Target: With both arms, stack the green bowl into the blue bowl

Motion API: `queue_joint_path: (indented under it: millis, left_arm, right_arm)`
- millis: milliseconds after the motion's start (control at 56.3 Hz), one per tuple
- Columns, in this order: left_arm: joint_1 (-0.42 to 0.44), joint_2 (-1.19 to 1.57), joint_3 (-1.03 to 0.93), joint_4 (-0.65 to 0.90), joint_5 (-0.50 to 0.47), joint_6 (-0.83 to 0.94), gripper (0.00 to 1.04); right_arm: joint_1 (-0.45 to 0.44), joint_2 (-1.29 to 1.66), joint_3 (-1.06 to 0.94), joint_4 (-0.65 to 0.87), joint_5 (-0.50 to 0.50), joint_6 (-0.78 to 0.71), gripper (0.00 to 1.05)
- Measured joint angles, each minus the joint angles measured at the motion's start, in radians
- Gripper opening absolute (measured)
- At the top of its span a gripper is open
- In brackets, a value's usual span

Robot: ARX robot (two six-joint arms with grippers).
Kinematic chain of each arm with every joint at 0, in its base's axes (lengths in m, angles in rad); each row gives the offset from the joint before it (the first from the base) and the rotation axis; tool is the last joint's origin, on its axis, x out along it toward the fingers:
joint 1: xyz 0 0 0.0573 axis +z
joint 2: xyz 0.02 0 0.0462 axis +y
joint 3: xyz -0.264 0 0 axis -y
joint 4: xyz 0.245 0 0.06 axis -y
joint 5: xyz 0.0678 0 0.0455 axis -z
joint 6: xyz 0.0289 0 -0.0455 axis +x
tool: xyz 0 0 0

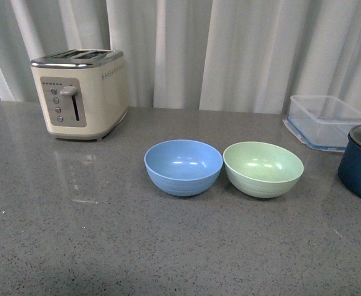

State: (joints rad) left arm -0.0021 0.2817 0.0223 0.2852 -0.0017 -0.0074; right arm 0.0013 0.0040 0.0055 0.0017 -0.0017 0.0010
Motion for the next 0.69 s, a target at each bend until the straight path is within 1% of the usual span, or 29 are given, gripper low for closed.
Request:
queue_joint_path:
  millis: [409,427,480,515,693]
  left_arm:
    - [0.000,-0.109,0.000,-0.109,0.000,0.000,0.04]
    - [0.000,-0.118,0.000,-0.118,0.000,0.000,0.04]
    - [0.000,-0.200,0.000,-0.232,0.000,0.000,0.04]
    - [0.000,-0.233,0.000,-0.268,0.000,0.000,0.04]
    - [0.000,-0.277,0.000,-0.283,0.000,0.000,0.04]
  right_arm:
    - [0.000,0.000,0.000,0.000,0.000,0.000,0.95]
    - [0.000,0.000,0.000,0.000,0.000,0.000,0.95]
    - [0.000,0.000,0.000,0.000,0.000,0.000,0.95]
    - [0.000,0.000,0.000,0.000,0.000,0.000,0.95]
    - [0.000,0.000,0.000,0.000,0.000,0.000,0.95]
